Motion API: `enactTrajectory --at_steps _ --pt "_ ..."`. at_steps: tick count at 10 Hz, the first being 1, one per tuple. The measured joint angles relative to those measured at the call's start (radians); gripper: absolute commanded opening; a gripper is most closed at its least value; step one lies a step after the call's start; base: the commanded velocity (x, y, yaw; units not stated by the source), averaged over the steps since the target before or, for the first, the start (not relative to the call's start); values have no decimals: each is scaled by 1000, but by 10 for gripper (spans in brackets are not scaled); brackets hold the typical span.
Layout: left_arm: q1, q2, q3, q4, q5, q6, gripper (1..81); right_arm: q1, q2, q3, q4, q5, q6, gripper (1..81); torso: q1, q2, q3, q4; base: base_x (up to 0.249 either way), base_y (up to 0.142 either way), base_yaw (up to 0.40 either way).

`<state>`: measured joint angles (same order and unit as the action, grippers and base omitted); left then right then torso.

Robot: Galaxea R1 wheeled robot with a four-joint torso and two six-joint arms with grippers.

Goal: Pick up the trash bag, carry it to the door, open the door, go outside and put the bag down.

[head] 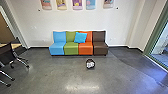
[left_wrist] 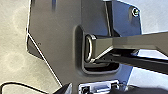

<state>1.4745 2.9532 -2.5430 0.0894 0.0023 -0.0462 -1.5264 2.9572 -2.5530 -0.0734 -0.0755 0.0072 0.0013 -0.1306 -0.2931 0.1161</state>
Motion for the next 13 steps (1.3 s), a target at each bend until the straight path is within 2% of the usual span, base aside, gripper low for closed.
enactTrajectory --at_steps 13 --pt "3 0 0 0 1 0 811 -3 0 0 0 0 0 811 -1 0 0 0 147 0 0"
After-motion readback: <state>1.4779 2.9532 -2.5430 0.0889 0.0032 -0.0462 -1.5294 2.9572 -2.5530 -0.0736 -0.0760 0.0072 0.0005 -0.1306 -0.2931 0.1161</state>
